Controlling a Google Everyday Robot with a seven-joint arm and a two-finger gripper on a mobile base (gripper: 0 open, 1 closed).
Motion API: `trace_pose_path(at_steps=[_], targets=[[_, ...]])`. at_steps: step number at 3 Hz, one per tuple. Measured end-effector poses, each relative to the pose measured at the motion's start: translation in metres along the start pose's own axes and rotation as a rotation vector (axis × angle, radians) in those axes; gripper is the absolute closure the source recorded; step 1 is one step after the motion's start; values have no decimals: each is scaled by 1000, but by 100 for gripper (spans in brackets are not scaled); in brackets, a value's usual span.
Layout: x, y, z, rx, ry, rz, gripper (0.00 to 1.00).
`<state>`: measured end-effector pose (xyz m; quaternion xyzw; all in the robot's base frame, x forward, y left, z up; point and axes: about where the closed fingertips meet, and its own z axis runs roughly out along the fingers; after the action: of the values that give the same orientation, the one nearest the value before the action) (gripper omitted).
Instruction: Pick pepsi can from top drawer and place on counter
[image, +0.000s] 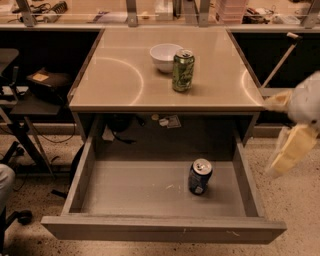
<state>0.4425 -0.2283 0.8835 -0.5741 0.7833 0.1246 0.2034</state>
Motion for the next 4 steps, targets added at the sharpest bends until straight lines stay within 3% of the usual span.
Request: trace_pose_path(at_steps=[1,2,4], targets=[[51,16,97,-122,-233,151,0],[65,22,152,-135,-425,306,0],[60,19,161,-89,-484,343,0]])
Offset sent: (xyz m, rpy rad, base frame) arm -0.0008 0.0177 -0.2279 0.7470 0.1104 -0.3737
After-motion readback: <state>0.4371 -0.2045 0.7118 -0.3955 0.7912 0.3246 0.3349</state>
